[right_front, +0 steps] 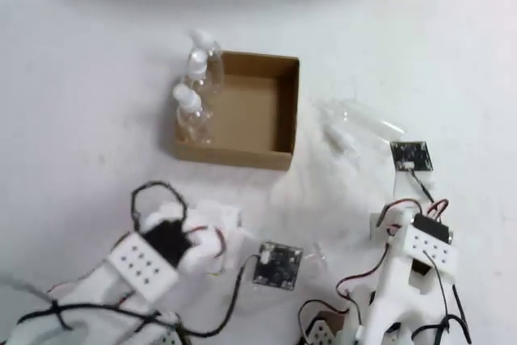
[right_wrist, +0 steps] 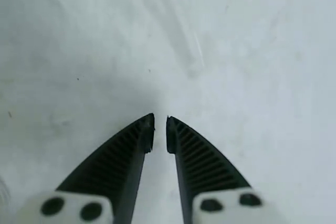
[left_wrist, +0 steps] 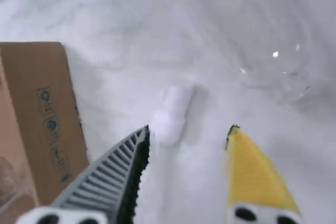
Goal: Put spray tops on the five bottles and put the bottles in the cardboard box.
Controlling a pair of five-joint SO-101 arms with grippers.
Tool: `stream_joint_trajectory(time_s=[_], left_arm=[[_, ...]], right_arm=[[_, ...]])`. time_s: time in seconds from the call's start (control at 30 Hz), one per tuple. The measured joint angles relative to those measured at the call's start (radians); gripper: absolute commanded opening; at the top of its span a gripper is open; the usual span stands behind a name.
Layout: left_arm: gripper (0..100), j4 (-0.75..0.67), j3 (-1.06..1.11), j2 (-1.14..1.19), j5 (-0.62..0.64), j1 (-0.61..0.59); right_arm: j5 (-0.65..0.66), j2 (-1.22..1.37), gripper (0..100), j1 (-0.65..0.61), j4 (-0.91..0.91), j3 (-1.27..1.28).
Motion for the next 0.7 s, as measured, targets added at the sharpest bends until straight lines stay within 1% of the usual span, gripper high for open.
stream_joint_trajectory(time_s=[0.1,0.17,0.23,0.43,0.53,0.67,0.7], left_arm=[[23,-0.032,-0.029,0.121,0.000,0.000],[23,-0.089,-0.032,0.184,0.000,-0.018],[23,-0.141,-0.032,0.235,0.000,-0.044],[22,-0.224,-0.034,0.358,0.000,-0.077],[14,-0.275,-0.041,0.417,-0.002,-0.081],[2,-0.293,-0.041,0.485,0.002,-0.074],[2,-0.292,-0.041,0.496,0.003,-0.072]], right_arm=[[0.002,0.000,1.9,0.000,-0.002,0.000],[0.002,0.000,1.9,0.000,-0.002,0.000],[0.002,0.000,1.9,0.000,-0.002,0.000],[0.002,0.000,1.9,0.000,-0.002,0.000],[0.002,0.000,1.9,0.000,-0.002,0.000],[0.002,0.000,1.9,0.000,-0.002,0.000],[0.002,0.000,1.9,0.000,-0.002,0.000]])
